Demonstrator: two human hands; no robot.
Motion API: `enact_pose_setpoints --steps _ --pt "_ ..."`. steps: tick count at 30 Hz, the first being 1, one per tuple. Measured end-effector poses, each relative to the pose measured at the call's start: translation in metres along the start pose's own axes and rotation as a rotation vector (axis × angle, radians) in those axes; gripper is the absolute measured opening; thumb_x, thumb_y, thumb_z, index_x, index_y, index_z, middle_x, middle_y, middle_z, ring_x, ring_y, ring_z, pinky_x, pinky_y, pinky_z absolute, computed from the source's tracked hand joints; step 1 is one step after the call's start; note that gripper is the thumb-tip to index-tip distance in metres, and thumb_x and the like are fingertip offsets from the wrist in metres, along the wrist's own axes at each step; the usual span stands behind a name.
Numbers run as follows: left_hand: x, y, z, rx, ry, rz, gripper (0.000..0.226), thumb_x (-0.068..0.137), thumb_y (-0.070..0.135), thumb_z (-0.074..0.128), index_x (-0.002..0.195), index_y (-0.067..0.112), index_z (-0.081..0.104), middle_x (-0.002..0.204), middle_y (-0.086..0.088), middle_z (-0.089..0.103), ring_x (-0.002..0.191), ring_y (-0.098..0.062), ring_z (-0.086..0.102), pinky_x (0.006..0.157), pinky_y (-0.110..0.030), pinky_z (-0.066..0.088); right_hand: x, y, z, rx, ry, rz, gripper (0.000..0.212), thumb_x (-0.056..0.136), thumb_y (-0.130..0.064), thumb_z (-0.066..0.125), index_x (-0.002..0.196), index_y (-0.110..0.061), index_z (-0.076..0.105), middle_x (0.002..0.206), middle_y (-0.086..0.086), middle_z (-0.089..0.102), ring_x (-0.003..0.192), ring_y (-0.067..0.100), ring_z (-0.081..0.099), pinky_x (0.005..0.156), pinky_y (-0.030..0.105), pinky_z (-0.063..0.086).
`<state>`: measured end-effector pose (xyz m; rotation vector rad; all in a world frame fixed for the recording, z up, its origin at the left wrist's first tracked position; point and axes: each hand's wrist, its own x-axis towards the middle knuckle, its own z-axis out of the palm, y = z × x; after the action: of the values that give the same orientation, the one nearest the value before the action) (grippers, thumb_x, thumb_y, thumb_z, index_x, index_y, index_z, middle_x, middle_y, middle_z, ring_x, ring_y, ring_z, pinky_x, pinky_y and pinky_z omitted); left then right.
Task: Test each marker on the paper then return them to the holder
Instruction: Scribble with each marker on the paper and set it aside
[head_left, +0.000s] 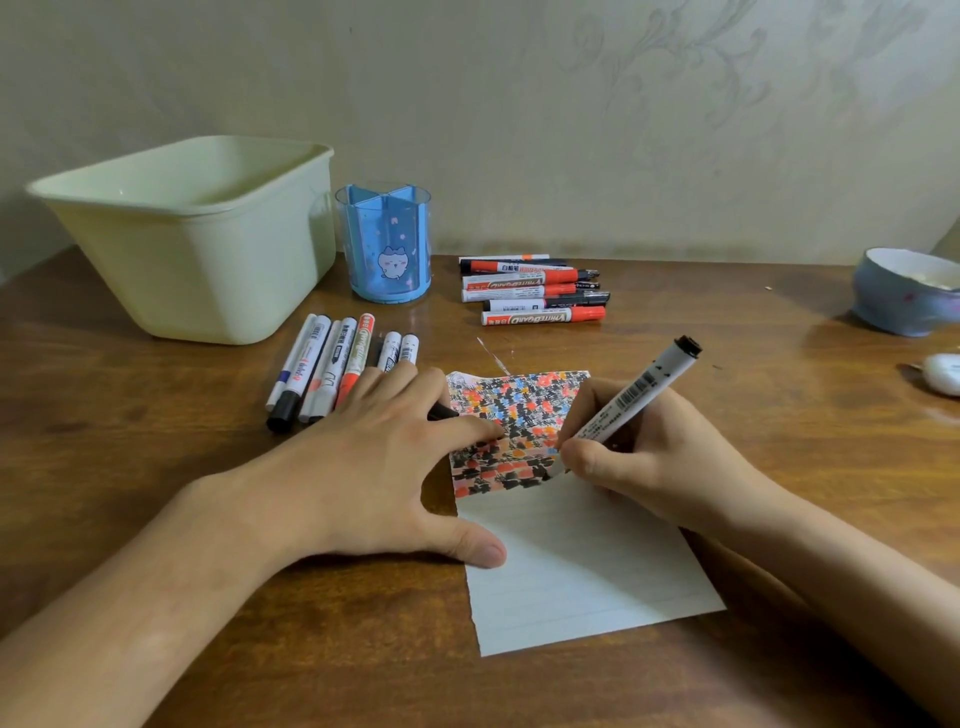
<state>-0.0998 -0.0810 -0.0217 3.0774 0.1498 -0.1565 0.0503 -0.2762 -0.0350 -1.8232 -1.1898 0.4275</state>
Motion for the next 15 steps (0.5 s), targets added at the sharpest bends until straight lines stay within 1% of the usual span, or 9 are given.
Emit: enact_pose_setpoints --steps 2,4,6,8,9,11,12,13,15 --pt "0.0001 -0.0006 0.0003 -0.007 0.004 0.004 0.108 0.054 0.103 0.033 0.149 0.056 0.013 0.111 0.017 0.022 0.114 -0.009 0.023 0.107 -0.034 0.031 0.0001 0.0002 -0.0016 0.077 0.019 -0.016 0.012 0.083 -0.023 0.072 0.084 -0.015 0.064 0.067 -0.006 0.065 0.057 0.008 0.061 0.054 0.021 0.049" --pt "0.0008 -0.0015 0.0002 -0.018 0.005 0.008 0.108 0.052 0.103 0.033 0.148 0.057 0.013 0.111 0.018 0.021 0.114 -0.009 0.024 0.106 -0.035 0.033 0.0004 -0.0002 -0.0022 0.142 0.029 -0.028 0.02 0.085 -0.026 0.075 0.092 -0.013 0.061 0.072 -0.001 0.068 0.061 0.013 0.065 0.056 0.023 0.053" --pt "0.0014 -0.0027 -0.0017 -0.044 0.017 -0.003 0.107 0.052 0.103 0.033 0.147 0.056 0.013 0.11 0.019 0.022 0.112 -0.008 0.025 0.105 -0.034 0.035 0.0002 -0.0013 -0.0024 0.2 0.044 -0.021 0.026 0.086 -0.028 0.076 0.095 -0.011 0.058 0.072 0.003 0.069 0.062 0.018 0.067 0.057 0.024 0.053" --pt "0.0017 -0.0047 -0.0043 -0.065 0.063 -0.008 0.1 0.06 0.099 0.031 0.148 0.056 0.011 0.107 0.02 0.023 0.109 -0.007 0.026 0.102 -0.031 0.035 0.0009 -0.0031 -0.0034 0.221 0.054 -0.011 0.028 0.082 -0.027 0.075 0.094 -0.009 0.057 0.071 0.005 0.069 0.062 0.019 0.068 0.056 0.025 0.053" --pt "0.0019 -0.0057 -0.0049 -0.075 0.1 -0.002 0.092 0.066 0.095 0.029 0.148 0.056 0.011 0.105 0.02 0.024 0.107 -0.006 0.027 0.101 -0.03 0.035 0.0013 -0.0038 -0.004 0.235 0.056 -0.006 0.028 0.08 -0.026 0.076 0.093 -0.008 0.059 0.071 0.006 0.069 0.061 0.019 0.067 0.056 0.026 0.054" --pt "0.0013 -0.0062 -0.0046 -0.114 0.18 0.025 0.069 0.084 0.083 0.022 0.147 0.055 0.015 0.101 0.022 0.027 0.105 -0.005 0.03 0.098 -0.029 0.035 0.0022 -0.0044 -0.0056 0.276 0.064 0.01 0.03 0.077 -0.022 0.078 0.095 -0.006 0.061 0.073 0.006 0.069 0.062 0.019 0.066 0.056 0.027 0.055" --pt "0.0009 -0.0059 -0.0038 -0.141 0.212 0.039 0.057 0.093 0.074 0.017 0.146 0.054 0.018 0.1 0.024 0.03 0.105 -0.004 0.032 0.098 -0.029 0.035 0.0023 -0.0051 -0.0066 0.29 0.068 0.019 0.031 0.077 -0.022 0.077 0.096 -0.005 0.062 0.074 0.006 0.069 0.062 0.02 0.066 0.056 0.028 0.055" --pt "0.0007 -0.0056 -0.0032 -0.166 0.236 0.048 0.049 0.098 0.063 0.014 0.145 0.053 0.02 0.101 0.024 0.033 0.106 -0.004 0.035 0.098 -0.029 0.035 0.0022 -0.0058 -0.0076 0.297 0.073 0.029 0.031 0.077 -0.024 0.076 0.098 -0.005 0.063 0.076 0.006 0.07 0.063 0.021 0.067 0.057 0.028 0.055" --pt "0.0002 -0.0048 -0.0033 -0.182 0.277 0.056 0.044 0.101 0.044 0.015 0.144 0.051 0.021 0.106 0.021 0.04 0.108 -0.004 0.037 0.099 -0.029 0.034 0.0017 -0.0071 -0.0095 0.319 0.088 0.066 0.031 0.079 -0.031 0.071 0.099 -0.008 0.066 0.079 0.008 0.072 0.066 0.022 0.068 0.057 0.028 0.055"
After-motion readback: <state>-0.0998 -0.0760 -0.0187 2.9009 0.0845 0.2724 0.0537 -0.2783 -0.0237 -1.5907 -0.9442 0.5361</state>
